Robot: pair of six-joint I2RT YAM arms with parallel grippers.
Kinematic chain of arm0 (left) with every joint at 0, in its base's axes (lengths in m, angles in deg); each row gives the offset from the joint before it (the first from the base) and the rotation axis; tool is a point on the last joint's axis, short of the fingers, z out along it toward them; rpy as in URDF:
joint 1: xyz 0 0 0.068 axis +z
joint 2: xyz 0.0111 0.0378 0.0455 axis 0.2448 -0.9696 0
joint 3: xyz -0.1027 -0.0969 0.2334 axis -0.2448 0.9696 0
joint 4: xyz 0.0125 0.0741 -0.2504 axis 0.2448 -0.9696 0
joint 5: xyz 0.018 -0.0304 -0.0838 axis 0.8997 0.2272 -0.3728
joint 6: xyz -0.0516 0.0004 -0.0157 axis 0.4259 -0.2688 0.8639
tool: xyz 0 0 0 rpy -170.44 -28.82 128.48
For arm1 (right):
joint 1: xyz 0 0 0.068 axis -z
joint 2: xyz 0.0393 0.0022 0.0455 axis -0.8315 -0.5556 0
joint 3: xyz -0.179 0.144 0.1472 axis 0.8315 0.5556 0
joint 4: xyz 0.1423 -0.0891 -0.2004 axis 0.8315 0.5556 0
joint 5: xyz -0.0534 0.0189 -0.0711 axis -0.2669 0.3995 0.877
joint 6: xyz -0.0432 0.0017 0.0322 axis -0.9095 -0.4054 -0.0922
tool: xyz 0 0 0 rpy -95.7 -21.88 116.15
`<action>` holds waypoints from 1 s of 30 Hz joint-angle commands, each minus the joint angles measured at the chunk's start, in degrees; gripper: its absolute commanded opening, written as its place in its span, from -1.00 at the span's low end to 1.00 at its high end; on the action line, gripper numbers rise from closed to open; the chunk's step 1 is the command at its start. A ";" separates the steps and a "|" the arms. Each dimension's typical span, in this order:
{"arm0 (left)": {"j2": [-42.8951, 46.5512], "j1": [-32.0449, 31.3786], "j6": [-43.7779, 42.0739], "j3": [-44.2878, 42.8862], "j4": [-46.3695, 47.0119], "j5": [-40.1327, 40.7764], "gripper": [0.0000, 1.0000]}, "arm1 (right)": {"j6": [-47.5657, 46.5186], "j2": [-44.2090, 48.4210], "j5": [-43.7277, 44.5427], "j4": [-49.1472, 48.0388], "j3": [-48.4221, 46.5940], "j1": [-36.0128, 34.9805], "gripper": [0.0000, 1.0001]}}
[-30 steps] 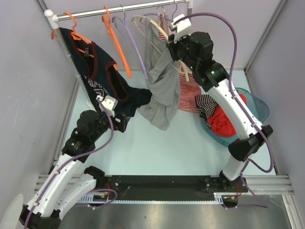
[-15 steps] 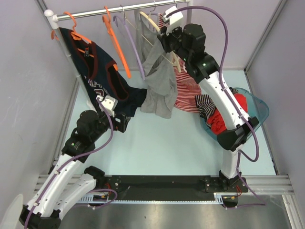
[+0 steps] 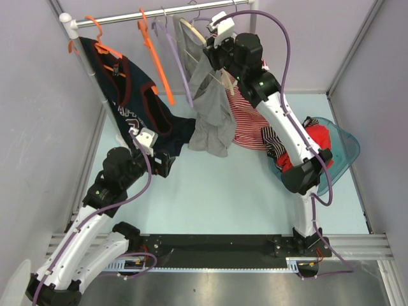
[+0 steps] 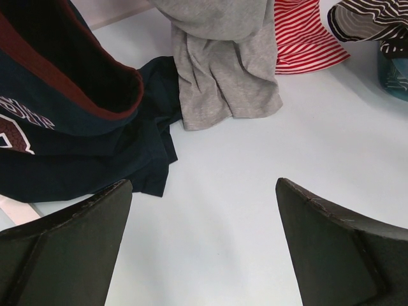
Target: Place the tank top on the hanger
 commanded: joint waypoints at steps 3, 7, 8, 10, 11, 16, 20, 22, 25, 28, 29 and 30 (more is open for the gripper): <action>-0.28 0.45 0.86 -0.74 0.83 -1.09 0.99 | 0.40 -0.35 -0.20 -5.16 -4.57 0.54 -1.00; -0.28 0.45 0.86 -0.74 0.83 -1.18 0.99 | 0.57 -0.52 0.85 -4.64 -4.13 0.88 -1.00; -0.20 0.37 0.86 -0.74 0.74 -1.18 0.99 | 1.44 -0.52 0.94 -4.38 -4.13 1.15 -1.00; -0.20 0.45 0.86 -0.74 0.74 -1.27 0.99 | 2.59 -0.52 0.24 -3.94 -3.87 2.11 -1.00; -0.20 0.45 0.95 -0.74 0.92 -1.09 0.99 | 3.03 -0.44 -0.11 -3.76 -3.70 2.29 -1.00; -0.11 0.37 0.86 -0.74 0.74 -0.83 0.99 | 3.39 1.14 -0.38 -4.20 -0.97 2.47 -1.00; -0.02 0.45 0.95 -0.74 0.83 -0.13 0.99 | 3.39 1.85 -0.46 -4.11 -0.44 2.21 -0.85; 0.51 0.45 1.04 -0.66 0.92 0.22 0.99 | 2.95 2.02 -0.46 -4.02 -0.44 2.03 -0.75; 0.95 0.45 1.04 -0.39 1.10 0.40 0.99 | 2.60 2.81 -0.11 -3.67 -0.18 1.85 -0.39; 0.86 0.45 1.04 -0.48 1.09 0.58 0.99 | 2.51 4.04 0.06 -3.85 0.87 1.77 0.00; 0.86 0.45 0.95 -0.39 1.01 0.84 0.99 | 2.51 4.31 -0.02 -3.76 1.22 1.77 0.16; 1.03 0.45 0.95 -0.48 1.01 1.10 0.99 | 2.51 5.01 -0.11 -3.67 1.40 1.77 0.22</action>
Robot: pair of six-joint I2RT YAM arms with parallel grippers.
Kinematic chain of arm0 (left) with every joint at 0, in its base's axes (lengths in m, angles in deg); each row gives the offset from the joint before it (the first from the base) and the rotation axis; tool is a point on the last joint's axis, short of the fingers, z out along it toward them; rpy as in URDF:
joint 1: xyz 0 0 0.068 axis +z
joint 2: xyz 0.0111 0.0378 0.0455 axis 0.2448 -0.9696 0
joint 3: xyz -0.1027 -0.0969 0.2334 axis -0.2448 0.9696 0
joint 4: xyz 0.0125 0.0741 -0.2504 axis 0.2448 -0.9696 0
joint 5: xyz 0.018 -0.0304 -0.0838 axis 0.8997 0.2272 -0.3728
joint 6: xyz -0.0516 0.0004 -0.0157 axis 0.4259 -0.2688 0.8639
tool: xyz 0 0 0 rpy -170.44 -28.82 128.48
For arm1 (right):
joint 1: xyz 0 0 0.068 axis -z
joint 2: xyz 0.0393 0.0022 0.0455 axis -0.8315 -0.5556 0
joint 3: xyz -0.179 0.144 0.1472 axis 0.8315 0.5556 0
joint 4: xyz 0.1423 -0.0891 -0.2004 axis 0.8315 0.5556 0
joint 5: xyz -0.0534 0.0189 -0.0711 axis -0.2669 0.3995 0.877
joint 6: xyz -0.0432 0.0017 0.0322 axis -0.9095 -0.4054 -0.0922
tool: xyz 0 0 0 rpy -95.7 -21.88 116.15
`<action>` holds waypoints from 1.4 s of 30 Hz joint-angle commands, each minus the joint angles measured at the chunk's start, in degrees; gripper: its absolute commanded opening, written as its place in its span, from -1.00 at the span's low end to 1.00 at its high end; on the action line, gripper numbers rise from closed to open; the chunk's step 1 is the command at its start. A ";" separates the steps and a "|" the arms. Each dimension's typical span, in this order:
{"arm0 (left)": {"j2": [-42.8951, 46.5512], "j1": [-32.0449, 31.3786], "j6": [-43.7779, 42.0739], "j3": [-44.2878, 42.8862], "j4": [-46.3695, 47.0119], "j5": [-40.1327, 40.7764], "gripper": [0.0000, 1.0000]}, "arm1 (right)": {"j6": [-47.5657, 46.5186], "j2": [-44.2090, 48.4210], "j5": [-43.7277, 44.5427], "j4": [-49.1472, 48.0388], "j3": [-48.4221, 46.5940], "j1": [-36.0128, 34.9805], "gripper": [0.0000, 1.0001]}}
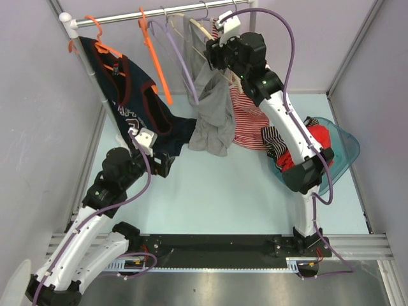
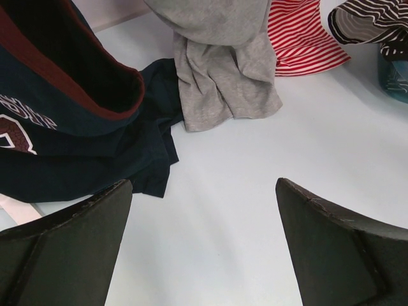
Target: Place the tank top on the hanger
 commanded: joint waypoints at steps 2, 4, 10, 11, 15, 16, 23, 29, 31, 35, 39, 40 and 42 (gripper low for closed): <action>1.06 0.43 1.01 -0.39 1.07 1.43 0.99 | -0.31 6.02 -0.18 -3.45 0.96 -0.46 0.42; 1.15 0.43 1.01 -0.39 1.16 1.61 0.99 | -0.40 7.16 -0.70 -3.36 1.23 -0.46 0.67; 1.76 0.43 1.01 -0.22 1.34 1.87 0.99 | -1.63 11.63 0.78 -2.92 4.30 -1.60 0.99; 1.85 0.43 1.10 -0.22 1.42 1.96 0.99 | -1.80 12.43 1.83 -3.27 5.44 -1.87 0.99; 2.64 0.43 1.01 -0.13 1.60 2.58 0.99 | -3.03 19.19 5.26 -4.94 14.39 -4.50 0.99; 2.81 0.43 0.93 -0.04 1.60 3.10 0.99 | -3.73 20.77 6.05 -5.47 19.90 -5.38 0.99; 5.89 2.53 1.10 0.84 2.57 5.75 0.99 | 1.16 38.60 10.81 -7.76 43.89 -11.62 0.99; 4.92 8.86 4.09 0.66 2.57 2.93 0.99 | 9.61 48.90 10.99 -7.76 60.71 -9.70 0.99; 5.54 11.23 4.35 0.84 2.57 3.28 0.99 | 13.56 53.12 9.67 -7.41 67.31 -5.85 0.99; 7.38 15.63 4.88 1.45 2.30 3.72 0.99 | 18.23 61.29 6.95 -6.09 77.24 1.81 0.99; 8.00 18.45 5.23 1.72 2.48 3.81 0.99 | 21.21 68.15 3.43 -2.14 82.43 10.51 0.99; 8.00 18.45 5.23 1.72 2.48 4.07 0.99 | 21.74 70.77 2.38 -0.83 84.10 12.09 0.99; 8.18 18.45 5.32 1.89 2.65 4.42 0.99 | 22.27 72.98 0.35 -0.03 85.78 16.40 0.99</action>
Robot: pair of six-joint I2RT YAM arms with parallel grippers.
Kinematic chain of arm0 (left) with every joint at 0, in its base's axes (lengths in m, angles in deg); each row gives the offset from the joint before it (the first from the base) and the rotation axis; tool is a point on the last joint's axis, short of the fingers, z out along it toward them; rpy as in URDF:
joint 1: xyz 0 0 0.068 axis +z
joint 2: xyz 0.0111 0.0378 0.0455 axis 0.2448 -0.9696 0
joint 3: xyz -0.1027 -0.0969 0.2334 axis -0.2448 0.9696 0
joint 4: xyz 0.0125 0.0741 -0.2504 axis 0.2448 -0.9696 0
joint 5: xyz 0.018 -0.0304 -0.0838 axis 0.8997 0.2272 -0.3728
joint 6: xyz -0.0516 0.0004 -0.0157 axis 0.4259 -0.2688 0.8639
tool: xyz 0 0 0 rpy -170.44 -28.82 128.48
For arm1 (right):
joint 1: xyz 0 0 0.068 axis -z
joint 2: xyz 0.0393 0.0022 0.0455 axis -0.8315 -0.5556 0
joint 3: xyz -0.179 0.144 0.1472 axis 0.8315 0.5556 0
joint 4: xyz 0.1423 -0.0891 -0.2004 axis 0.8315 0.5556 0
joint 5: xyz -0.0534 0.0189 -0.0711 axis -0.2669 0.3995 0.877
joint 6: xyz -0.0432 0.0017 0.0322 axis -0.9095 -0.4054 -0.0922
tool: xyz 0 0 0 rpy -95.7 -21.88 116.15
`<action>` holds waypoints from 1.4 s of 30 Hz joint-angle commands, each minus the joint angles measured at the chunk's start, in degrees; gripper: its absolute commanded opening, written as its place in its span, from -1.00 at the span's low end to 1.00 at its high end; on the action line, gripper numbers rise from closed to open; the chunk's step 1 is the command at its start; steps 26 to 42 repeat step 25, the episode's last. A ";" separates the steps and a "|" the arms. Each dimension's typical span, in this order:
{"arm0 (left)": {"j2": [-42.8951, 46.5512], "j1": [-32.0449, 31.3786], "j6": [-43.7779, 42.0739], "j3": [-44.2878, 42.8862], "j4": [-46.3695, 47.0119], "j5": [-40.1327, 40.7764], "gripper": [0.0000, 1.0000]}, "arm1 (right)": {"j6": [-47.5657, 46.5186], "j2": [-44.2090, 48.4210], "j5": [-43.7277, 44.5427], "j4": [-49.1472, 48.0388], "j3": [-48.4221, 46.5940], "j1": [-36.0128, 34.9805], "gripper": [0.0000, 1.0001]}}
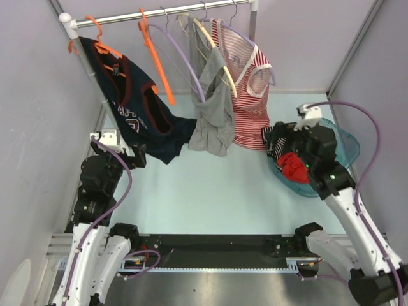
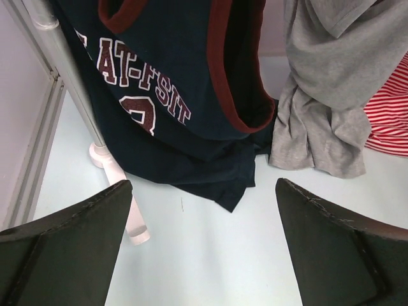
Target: Place the tank top on the hanger
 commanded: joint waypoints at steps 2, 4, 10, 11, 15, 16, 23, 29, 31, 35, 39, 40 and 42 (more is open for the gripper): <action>0.51 0.59 1.43 0.58 2.13 0.51 0.98 | 4.62 8.46 -5.88 1.84 3.89 8.34 0.99; 0.24 0.59 2.13 0.50 2.57 0.51 0.99 | 5.06 9.08 -6.15 2.54 4.94 9.59 1.00; -1.08 0.68 2.75 -0.12 2.40 1.57 0.99 | 5.15 9.52 -6.68 1.75 6.09 10.12 0.99; -0.99 0.68 2.75 -0.12 2.57 1.48 0.99 | 4.89 9.26 -6.59 1.75 6.09 10.12 0.99; 0.24 0.59 2.49 0.49 3.36 1.48 0.99 | 4.88 9.08 -6.94 1.66 6.00 10.12 0.99; 0.42 0.68 2.49 0.58 3.36 1.74 0.99 | 4.88 9.08 -7.11 1.75 6.00 10.12 0.99; -0.81 0.59 2.40 0.41 2.93 1.13 0.99 | 4.79 8.90 -6.94 1.93 5.83 10.21 1.00; -0.99 0.68 2.66 -0.12 2.75 1.22 0.99 | 4.79 8.90 -7.03 1.93 5.74 10.12 0.99; -0.99 0.68 2.66 -0.12 2.75 1.22 0.99 | 4.79 8.90 -7.03 1.93 5.74 10.12 0.99; -0.99 0.68 2.66 -0.12 2.75 1.22 0.99 | 4.79 8.90 -7.03 1.93 5.74 10.12 0.99; -0.99 0.68 2.66 -0.12 2.75 1.22 0.99 | 4.79 8.90 -7.03 1.93 5.74 10.12 0.99; -0.99 0.68 2.66 -0.12 2.75 1.22 0.99 | 4.79 8.90 -7.03 1.93 5.74 10.12 0.99; -0.99 0.68 2.66 -0.12 2.75 1.22 0.99 | 4.79 8.90 -7.03 1.93 5.74 10.12 0.99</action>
